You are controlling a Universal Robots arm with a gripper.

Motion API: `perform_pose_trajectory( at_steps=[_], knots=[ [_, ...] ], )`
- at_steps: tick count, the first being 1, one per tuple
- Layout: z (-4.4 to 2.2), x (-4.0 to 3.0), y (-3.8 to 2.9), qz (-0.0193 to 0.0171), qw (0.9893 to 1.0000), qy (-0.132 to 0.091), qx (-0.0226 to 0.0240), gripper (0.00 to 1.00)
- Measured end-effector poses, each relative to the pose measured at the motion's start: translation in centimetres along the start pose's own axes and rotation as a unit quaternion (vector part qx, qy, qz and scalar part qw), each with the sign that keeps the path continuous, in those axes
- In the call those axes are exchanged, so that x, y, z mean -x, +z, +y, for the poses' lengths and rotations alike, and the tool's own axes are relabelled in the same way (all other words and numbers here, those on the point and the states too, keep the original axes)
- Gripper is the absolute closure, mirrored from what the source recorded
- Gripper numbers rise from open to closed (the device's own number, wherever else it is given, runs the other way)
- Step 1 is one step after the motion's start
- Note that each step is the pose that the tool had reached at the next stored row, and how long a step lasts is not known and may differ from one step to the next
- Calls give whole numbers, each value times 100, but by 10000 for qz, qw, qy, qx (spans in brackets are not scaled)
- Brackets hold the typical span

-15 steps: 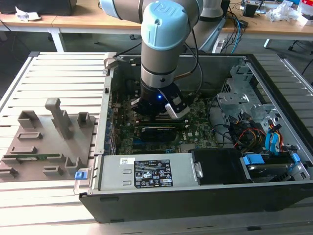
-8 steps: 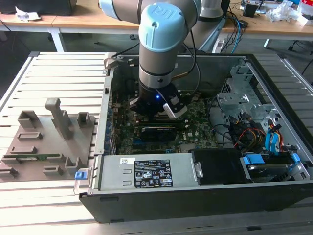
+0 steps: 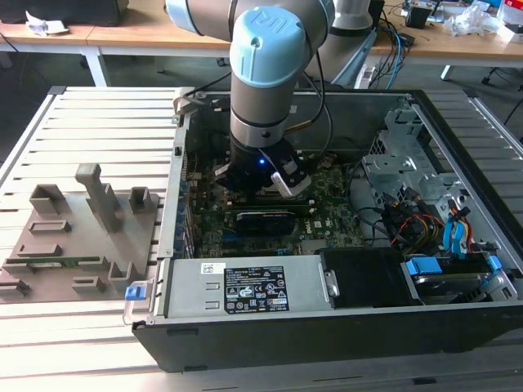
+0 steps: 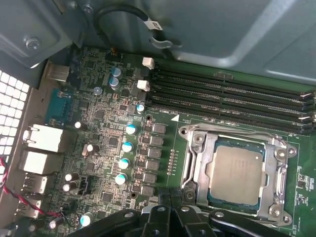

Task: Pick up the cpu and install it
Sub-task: 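Install the second cpu locking lever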

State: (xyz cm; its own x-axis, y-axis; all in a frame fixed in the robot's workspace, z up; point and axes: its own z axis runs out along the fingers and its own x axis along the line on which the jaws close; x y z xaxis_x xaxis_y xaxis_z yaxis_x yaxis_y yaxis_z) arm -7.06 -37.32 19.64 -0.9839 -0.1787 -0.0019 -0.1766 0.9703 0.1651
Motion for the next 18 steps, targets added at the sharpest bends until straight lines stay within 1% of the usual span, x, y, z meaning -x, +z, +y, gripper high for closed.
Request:
perform_pose_trajectory(
  at_steps=[1,4,6,8,11,14,15,17,18],
  knots=[
    [1,-5,0,-1,10000,-5,0,89],
    [8,-13,-31,-11,10000,-11,-1,89],
    [8,-14,-32,-10,10000,-13,-2,89],
    [4,-14,-14,-8,10000,-13,-3,89],
    [-20,-18,-20,-11,10000,-13,0,89],
    [-12,-19,-103,-11,10000,-13,-5,89],
    [-9,-16,-112,-8,10000,-13,-21,89],
    [-6,25,-114,3,10000,-11,-80,89],
    [-3,91,-113,15,9999,-9,-136,89]
  ],
)
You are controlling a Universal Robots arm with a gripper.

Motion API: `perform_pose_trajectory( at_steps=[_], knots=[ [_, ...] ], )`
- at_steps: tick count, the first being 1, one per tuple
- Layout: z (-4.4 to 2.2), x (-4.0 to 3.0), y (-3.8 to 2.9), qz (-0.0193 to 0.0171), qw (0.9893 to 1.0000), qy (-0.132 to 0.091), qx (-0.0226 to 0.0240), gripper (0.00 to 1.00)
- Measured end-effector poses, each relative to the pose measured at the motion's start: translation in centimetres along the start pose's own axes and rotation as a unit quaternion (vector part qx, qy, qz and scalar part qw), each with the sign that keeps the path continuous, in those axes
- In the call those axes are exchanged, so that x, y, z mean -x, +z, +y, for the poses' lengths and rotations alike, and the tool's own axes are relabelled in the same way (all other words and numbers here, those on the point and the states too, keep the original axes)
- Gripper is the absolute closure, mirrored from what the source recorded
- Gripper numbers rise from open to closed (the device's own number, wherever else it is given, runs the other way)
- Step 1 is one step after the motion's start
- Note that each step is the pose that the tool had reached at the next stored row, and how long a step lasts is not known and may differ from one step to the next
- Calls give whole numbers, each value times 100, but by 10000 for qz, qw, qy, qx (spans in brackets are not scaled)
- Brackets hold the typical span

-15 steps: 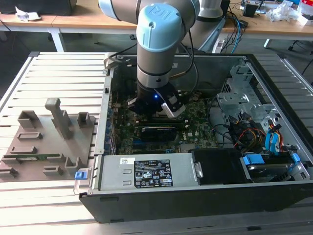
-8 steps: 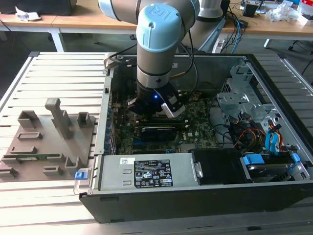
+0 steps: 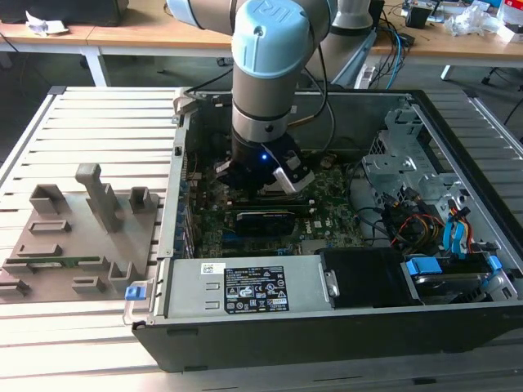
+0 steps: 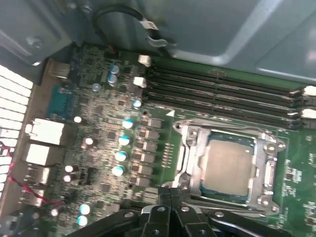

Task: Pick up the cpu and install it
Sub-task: 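Install the second cpu locking lever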

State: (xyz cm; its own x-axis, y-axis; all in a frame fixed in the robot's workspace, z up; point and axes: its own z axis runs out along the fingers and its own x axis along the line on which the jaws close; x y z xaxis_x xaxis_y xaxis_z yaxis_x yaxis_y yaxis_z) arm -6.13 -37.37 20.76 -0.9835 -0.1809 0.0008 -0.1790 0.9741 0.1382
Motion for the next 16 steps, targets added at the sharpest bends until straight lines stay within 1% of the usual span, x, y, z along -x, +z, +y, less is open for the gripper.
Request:
perform_pose_trajectory(
  at_steps=[1,3,4,6,7,8,9,10,11,13,14,15,16],
  knots=[
    [0,47,1,7,10000,0,-31,89],
    [3,112,1,19,10000,2,-71,89],
    [13,208,1,33,9999,4,-111,89],
    [32,304,4,46,9999,6,-165,89],
    [39,336,5,50,9998,7,-183,89],
    [62,387,7,61,9997,8,-235,89],
    [94,413,11,73,9995,11,-305,89],
    [165,440,16,97,9990,13,-434,89],
    [281,466,20,119,9984,17,-553,89],
    [368,484,-5,134,9979,19,-639,89],
    [386,486,-30,137,9978,20,-653,89],
    [423,490,-111,141,9976,21,-674,89],
    [441,492,-165,142,9976,21,-680,89]
  ],
)
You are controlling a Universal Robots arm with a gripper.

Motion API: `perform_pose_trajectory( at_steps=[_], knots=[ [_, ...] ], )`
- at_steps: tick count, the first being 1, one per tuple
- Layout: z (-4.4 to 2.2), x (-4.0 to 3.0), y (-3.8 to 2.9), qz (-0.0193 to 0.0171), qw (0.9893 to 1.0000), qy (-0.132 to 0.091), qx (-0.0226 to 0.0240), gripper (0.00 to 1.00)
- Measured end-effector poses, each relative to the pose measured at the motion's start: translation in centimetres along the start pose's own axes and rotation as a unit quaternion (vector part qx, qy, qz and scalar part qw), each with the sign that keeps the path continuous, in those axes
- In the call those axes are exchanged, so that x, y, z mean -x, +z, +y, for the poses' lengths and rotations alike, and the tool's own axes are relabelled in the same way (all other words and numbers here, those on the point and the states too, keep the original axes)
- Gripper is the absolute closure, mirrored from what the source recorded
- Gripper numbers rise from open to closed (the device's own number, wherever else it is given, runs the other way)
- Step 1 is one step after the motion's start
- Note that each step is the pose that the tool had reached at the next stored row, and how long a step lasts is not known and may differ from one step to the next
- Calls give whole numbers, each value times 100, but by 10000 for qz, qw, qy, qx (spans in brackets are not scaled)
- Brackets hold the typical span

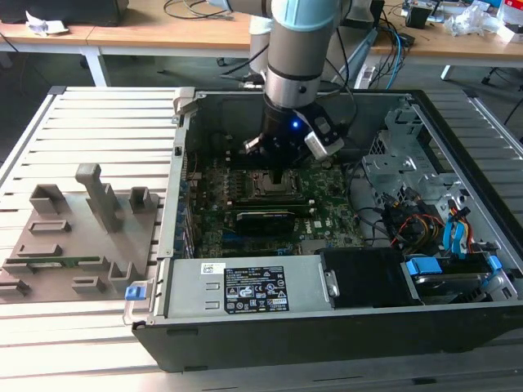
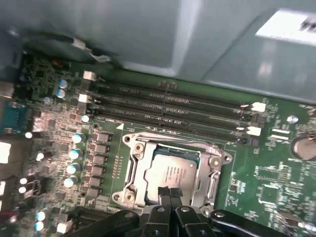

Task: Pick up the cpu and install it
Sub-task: 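Install the second cpu locking lever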

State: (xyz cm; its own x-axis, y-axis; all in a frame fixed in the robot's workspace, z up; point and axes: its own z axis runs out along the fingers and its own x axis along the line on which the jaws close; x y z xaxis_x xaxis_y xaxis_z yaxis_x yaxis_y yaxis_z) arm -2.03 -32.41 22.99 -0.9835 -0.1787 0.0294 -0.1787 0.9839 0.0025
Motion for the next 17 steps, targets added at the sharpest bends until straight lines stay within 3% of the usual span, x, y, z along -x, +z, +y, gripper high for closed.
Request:
perform_pose_trajectory(
  at_steps=[2,3,4,13,17],
  knots=[
    [28,1,-150,4,10000,1,-24,89],
    [45,1,-236,12,10000,2,-64,89],
    [47,2,-262,14,10000,2,-75,89],
    [62,1,-364,31,9999,5,-170,89],
    [63,1,-368,32,9998,5,-175,89]
  ],
)
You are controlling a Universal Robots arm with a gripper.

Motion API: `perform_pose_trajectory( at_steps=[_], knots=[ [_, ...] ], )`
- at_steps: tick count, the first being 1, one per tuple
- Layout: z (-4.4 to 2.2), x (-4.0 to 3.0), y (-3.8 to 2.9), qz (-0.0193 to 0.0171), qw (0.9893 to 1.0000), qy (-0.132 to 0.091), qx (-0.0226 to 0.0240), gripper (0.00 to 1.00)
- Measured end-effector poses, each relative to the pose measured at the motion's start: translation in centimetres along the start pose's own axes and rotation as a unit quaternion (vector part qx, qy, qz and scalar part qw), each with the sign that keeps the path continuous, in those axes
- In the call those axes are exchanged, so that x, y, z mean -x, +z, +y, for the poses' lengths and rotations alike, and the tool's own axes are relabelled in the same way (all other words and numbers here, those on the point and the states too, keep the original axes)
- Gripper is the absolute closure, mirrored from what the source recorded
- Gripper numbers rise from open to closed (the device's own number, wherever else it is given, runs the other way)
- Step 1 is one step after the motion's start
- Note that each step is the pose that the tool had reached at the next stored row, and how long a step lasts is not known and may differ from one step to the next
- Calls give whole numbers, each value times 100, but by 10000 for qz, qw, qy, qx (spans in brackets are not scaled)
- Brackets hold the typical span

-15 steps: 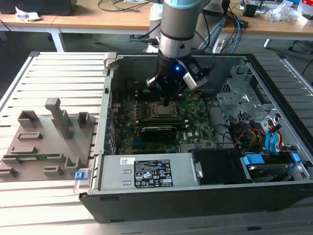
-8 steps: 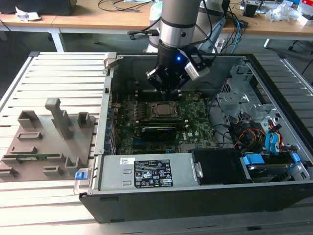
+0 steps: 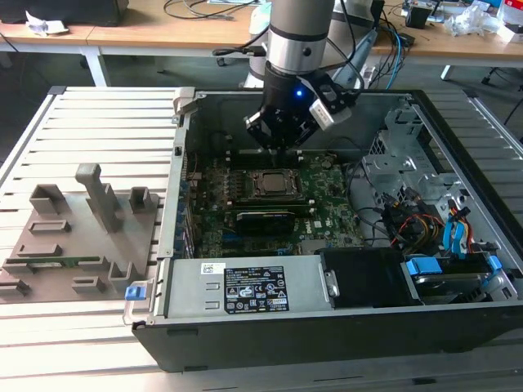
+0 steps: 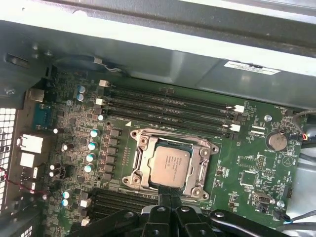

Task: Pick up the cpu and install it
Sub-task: 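Install the second cpu locking lever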

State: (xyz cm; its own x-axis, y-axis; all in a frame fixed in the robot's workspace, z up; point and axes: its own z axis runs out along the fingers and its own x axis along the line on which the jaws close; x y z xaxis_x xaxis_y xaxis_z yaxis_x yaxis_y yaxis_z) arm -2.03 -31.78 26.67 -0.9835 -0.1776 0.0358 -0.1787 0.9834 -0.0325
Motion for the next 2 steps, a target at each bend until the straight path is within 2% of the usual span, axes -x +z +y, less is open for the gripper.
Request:
perform_pose_trajectory(
  at_steps=[2],
  knots=[
    [0,0,0,0,10000,0,0,89]
  ],
)
